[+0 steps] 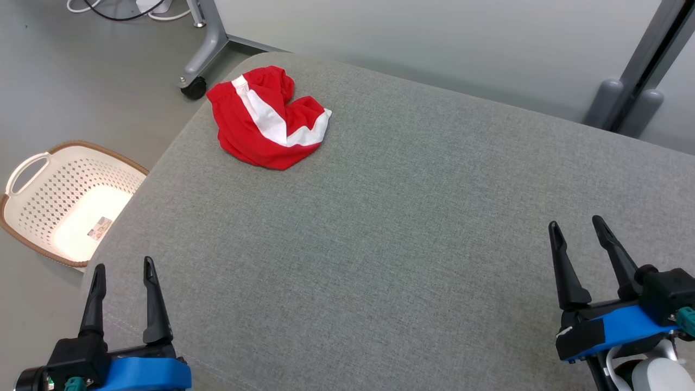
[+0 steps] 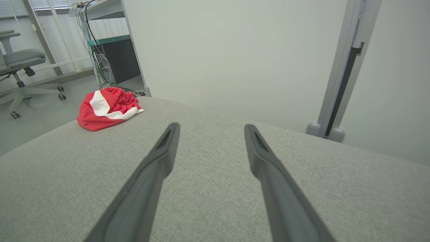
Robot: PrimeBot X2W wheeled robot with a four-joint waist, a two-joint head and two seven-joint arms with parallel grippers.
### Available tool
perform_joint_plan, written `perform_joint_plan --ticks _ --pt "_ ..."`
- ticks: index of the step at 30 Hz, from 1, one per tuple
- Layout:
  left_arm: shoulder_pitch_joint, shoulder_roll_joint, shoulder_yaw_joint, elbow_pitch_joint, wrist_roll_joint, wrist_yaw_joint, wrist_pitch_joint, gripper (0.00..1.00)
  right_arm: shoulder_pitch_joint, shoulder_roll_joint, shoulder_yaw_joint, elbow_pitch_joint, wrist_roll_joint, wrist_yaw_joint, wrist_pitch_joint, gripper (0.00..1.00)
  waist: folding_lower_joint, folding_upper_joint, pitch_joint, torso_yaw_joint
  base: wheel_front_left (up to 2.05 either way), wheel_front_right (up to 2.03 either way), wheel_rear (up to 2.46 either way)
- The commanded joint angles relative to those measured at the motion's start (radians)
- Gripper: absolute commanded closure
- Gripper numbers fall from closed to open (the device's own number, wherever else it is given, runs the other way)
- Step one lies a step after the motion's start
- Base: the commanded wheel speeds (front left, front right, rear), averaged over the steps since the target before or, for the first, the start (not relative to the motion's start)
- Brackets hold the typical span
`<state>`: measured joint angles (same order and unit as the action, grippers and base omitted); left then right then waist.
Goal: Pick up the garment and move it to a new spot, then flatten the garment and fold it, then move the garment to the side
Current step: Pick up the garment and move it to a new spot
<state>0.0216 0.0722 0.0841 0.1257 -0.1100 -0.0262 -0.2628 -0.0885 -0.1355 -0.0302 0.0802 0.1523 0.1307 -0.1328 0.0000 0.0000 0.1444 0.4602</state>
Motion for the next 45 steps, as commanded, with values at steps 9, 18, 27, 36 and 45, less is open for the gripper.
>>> perform_joint_plan --ticks 9,18,27,36,45 --pt "-0.027 -0.001 0.018 -0.006 -0.005 0.000 -0.003 0.00 -0.003 -0.013 0.005 -0.010 -0.001 0.000 0.006 0.00 0.0000 0.0000 0.018 -0.033 0.00 0.00 0.00" --pt "-0.229 0.044 0.084 0.011 -0.039 -0.018 -0.003 0.00 -0.049 -0.050 -0.010 -0.075 -0.016 0.000 0.025 0.00 0.0000 0.0000 0.105 -0.121 0.00 0.00 0.00" --pt "-0.502 0.137 0.176 0.095 -0.086 -0.032 -0.003 0.00 -0.065 -0.094 -0.095 -0.211 -0.038 0.000 0.067 0.00 0.0000 0.0000 0.271 -0.227 0.00 0.00 0.00" --pt "-0.719 0.256 0.195 0.332 -0.101 -0.052 0.006 0.00 -0.041 -0.115 -0.198 -0.347 -0.035 0.000 0.096 0.00 0.0000 0.0000 0.407 -0.304 0.00 0.00 0.00" --pt "-0.881 0.297 0.157 0.593 -0.123 -0.066 0.163 0.00 -0.020 -0.129 -0.244 -0.417 -0.024 0.000 0.119 0.00 0.0000 0.0000 0.485 -0.334 0.00 0.00 0.00"
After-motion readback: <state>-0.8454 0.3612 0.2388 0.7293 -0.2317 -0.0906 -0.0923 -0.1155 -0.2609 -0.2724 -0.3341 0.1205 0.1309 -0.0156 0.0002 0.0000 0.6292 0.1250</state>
